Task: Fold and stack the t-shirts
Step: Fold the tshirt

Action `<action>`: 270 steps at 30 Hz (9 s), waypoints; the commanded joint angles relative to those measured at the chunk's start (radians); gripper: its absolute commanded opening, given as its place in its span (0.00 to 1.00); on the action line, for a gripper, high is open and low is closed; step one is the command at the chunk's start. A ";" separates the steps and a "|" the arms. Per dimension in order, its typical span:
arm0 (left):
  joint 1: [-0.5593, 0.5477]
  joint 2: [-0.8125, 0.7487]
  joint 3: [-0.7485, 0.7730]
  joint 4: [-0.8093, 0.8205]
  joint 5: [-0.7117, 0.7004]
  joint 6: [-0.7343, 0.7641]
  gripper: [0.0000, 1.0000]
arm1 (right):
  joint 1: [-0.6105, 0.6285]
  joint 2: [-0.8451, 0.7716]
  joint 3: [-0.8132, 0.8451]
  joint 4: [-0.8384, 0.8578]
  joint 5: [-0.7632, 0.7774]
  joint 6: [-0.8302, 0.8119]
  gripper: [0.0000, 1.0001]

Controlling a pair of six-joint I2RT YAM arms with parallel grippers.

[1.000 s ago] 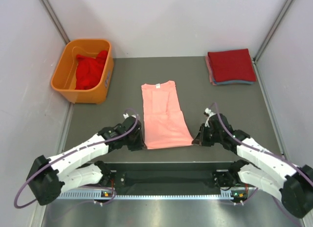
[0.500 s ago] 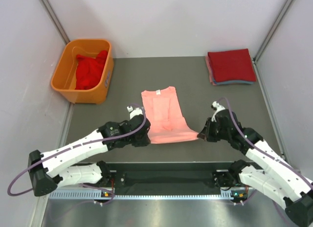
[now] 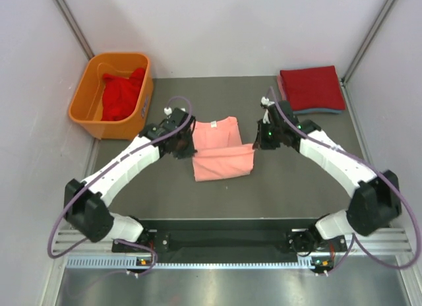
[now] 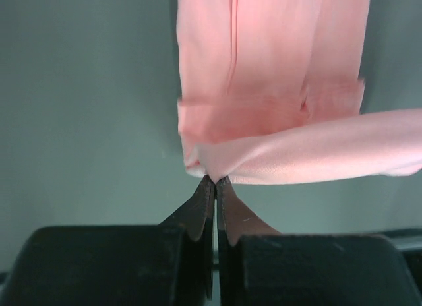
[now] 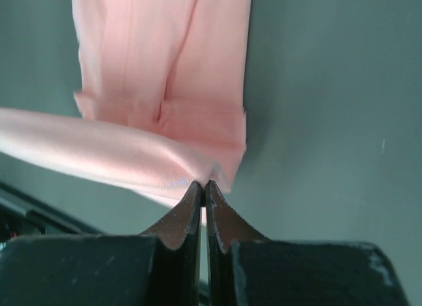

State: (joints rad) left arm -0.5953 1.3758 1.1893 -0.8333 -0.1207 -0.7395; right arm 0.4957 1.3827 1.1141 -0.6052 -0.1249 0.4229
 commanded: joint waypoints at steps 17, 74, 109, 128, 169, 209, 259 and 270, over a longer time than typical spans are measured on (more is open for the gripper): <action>0.298 0.677 0.641 0.085 0.107 0.253 0.00 | -0.160 0.742 0.760 0.045 -0.272 -0.150 0.00; 0.170 0.436 0.113 0.228 0.053 0.232 0.24 | -0.161 0.392 -0.168 0.548 -0.403 -0.056 0.01; 0.146 0.358 0.004 0.129 -0.039 0.242 0.29 | -0.121 0.319 -0.350 0.707 -0.458 -0.022 0.00; 0.219 0.238 -0.240 0.430 0.385 0.246 0.45 | -0.121 0.315 -0.343 0.688 -0.456 -0.029 0.00; 0.209 0.281 -0.171 0.243 0.182 0.241 0.23 | -0.148 0.270 -0.356 0.608 -0.424 -0.032 0.14; 0.123 0.589 0.321 0.221 0.045 0.299 0.34 | -0.232 0.537 0.171 0.483 -0.343 -0.026 0.21; 0.126 0.563 0.472 0.214 0.212 0.353 0.34 | -0.289 0.540 0.198 0.452 -0.348 0.031 0.26; -0.199 0.675 0.550 0.205 -0.003 0.259 0.27 | -0.269 0.389 -0.163 0.662 -0.384 0.073 0.24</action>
State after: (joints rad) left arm -0.7761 1.9938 1.6699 -0.6422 -0.0360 -0.4477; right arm 0.2218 1.8183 0.9825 -0.0704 -0.4854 0.4824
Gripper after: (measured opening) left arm 0.279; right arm 0.243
